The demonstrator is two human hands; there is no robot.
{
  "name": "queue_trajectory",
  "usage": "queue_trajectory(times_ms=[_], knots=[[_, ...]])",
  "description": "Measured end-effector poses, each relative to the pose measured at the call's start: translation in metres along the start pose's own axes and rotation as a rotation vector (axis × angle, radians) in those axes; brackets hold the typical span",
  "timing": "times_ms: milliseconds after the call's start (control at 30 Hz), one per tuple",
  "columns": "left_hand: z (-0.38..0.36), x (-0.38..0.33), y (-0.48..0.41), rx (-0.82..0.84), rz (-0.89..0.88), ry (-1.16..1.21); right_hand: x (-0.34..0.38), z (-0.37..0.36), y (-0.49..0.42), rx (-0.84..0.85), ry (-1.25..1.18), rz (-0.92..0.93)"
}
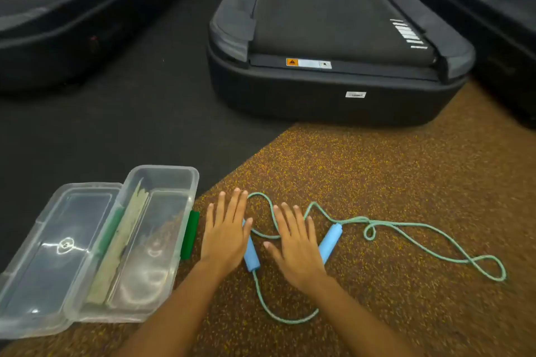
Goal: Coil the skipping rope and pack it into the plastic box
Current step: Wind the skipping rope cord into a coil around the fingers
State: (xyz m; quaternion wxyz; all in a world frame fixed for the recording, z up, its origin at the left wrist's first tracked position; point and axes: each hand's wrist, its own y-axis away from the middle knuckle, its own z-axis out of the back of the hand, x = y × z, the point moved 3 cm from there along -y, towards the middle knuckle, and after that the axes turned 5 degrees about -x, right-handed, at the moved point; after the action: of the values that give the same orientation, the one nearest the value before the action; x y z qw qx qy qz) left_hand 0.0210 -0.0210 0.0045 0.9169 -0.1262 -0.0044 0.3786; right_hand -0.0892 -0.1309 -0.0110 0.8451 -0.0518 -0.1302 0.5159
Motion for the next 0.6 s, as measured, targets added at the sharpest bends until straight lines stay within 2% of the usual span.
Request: queue_trajectory(times_ms=[33, 200, 267, 433, 600], knots=[[-0.006, 0.0, 0.001, 0.026, -0.023, -0.01, 0.001, -0.004, 0.002, 0.073, 0.004, -0.019], [-0.035, -0.002, 0.007, 0.171, -0.395, -0.192, 0.009, -0.028, 0.019, 0.19, -0.009, -0.011], [-0.039, -0.003, 0.006, 0.221, -0.476, -0.21, 0.012, -0.035, 0.024, 0.216, 0.018, 0.004], [-0.047, -0.004, 0.007, 0.268, -0.539, -0.2, 0.02, -0.04, 0.027, 0.267, -0.019, -0.003], [-0.036, 0.003, 0.003, 0.155, -0.499, -0.098, 0.029, -0.046, 0.035, 0.266, -0.119, 0.034]])
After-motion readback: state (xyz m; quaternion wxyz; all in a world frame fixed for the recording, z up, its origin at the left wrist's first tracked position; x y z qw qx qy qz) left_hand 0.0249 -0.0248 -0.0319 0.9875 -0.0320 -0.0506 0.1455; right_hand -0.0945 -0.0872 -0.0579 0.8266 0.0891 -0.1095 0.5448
